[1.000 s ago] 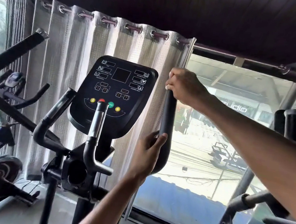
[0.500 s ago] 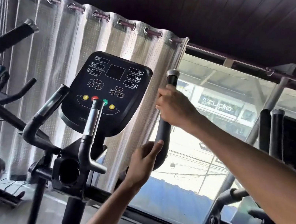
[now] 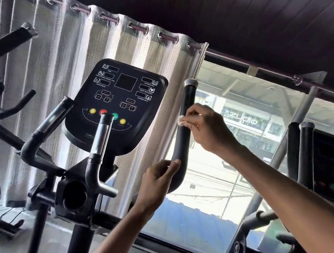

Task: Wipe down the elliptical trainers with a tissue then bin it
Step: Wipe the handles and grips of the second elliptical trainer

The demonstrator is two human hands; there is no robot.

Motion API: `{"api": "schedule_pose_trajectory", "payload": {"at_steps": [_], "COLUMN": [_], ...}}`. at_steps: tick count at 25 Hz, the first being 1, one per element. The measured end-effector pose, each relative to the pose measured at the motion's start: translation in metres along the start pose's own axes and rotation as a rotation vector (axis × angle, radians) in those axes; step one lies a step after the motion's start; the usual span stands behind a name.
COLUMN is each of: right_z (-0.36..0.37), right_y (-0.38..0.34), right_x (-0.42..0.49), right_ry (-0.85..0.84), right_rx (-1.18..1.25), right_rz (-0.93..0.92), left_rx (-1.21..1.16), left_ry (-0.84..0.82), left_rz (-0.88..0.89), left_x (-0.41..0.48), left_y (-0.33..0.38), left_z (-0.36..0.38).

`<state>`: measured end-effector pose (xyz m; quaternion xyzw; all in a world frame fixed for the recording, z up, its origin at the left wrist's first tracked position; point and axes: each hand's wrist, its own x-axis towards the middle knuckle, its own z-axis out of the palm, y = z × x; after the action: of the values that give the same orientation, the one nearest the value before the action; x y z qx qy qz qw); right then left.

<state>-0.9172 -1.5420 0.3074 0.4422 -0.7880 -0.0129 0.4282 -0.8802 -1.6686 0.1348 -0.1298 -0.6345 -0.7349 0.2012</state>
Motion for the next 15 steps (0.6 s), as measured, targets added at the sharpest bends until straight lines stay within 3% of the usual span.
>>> {"api": "schedule_pose_trajectory", "payload": {"at_steps": [3, 8, 12, 15], "right_z": [-0.004, -0.004, -0.007, -0.009], "right_y": [0.015, 0.032, -0.005, -0.015], "right_x": [0.036, 0.106, 0.109, 0.094], "right_ry": [-0.080, -0.244, -0.559, -0.618], "right_rx": [-0.068, -0.288, -0.441, -0.404], "right_rz": [-0.020, 0.115, 0.020, 0.003], "left_rx": [0.000, -0.025, -0.061, -0.053], "left_ry": [0.010, 0.019, -0.010, -0.003], "left_rz": [0.001, 0.029, 0.032, 0.033], "left_x": [-0.001, -0.005, -0.010, -0.011], "left_y": [0.000, 0.002, 0.003, 0.002], "left_z": [0.000, 0.003, 0.003, 0.002]}}
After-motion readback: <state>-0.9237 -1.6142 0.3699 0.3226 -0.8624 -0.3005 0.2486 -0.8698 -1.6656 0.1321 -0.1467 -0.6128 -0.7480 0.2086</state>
